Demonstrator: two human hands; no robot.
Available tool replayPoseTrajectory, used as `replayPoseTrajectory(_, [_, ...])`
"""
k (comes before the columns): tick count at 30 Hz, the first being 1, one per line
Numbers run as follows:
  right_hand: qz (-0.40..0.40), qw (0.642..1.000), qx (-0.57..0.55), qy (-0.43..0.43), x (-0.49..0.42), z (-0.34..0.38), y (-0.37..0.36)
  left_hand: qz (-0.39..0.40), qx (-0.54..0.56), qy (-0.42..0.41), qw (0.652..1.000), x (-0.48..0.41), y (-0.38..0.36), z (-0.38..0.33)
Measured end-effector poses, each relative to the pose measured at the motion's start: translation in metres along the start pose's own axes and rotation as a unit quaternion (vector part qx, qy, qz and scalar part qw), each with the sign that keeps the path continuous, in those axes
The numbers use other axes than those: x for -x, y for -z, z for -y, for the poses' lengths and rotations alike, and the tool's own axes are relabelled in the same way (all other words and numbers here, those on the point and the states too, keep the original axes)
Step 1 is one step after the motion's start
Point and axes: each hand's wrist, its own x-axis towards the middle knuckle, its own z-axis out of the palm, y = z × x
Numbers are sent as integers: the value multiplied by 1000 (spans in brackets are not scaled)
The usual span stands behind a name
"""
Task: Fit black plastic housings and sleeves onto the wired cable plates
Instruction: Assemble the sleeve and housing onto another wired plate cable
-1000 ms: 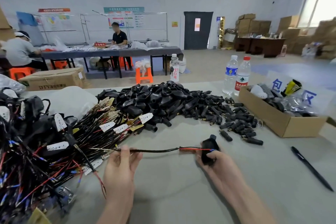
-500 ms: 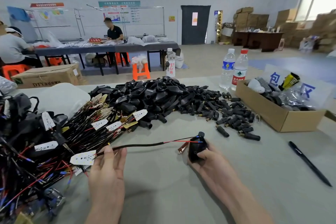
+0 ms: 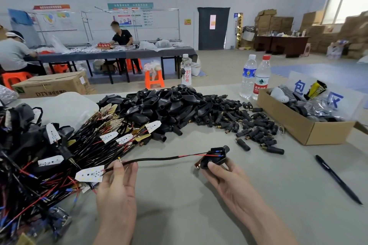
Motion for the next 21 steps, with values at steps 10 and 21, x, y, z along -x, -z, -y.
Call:
replayPoseTrajectory(10, [-14,1000,7,9,0,-3,1,-9,-31,3,999,1,0,4])
replayPoseTrajectory(21, [-20,999,34,6,0,-4,0,-7,-34,9,999,4,1,3])
